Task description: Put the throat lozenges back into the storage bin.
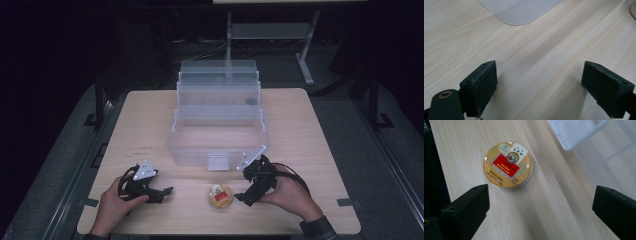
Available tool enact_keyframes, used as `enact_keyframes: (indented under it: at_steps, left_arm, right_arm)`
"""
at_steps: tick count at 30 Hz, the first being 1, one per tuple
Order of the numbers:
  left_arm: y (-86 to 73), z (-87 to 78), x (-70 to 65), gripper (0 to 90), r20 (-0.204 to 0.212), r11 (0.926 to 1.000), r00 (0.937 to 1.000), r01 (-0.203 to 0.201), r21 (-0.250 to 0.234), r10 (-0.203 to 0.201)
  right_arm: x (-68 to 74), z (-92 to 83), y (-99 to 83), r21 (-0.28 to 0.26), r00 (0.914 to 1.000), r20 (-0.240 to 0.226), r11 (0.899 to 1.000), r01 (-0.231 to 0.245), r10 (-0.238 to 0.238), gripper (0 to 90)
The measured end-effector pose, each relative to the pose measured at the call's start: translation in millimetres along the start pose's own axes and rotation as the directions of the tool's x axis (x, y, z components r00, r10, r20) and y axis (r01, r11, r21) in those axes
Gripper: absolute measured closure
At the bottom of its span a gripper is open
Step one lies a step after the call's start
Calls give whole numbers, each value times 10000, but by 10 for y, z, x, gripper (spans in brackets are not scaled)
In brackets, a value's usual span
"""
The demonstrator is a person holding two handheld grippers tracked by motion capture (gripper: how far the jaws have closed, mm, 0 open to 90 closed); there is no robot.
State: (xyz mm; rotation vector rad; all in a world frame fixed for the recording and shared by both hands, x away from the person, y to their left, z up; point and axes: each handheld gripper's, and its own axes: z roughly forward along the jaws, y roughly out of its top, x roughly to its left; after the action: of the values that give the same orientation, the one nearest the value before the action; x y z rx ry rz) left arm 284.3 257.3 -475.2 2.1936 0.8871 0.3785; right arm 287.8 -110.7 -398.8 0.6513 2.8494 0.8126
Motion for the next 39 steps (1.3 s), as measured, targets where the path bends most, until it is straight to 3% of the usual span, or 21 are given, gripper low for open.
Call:
enact_keyframes:
  at_steps: [20,39]
  left_arm:
    - [0,-1,1,123,-3,10000,10000,-9,13,9]
    - [0,-2,1,123,6,10000,10000,-19,20,19]
  right_arm:
    - [152,267,239,521,9971,-523,9970,575,-548,8]
    - [289,582,406,1298,9911,-813,9848,1153,-1053,32]
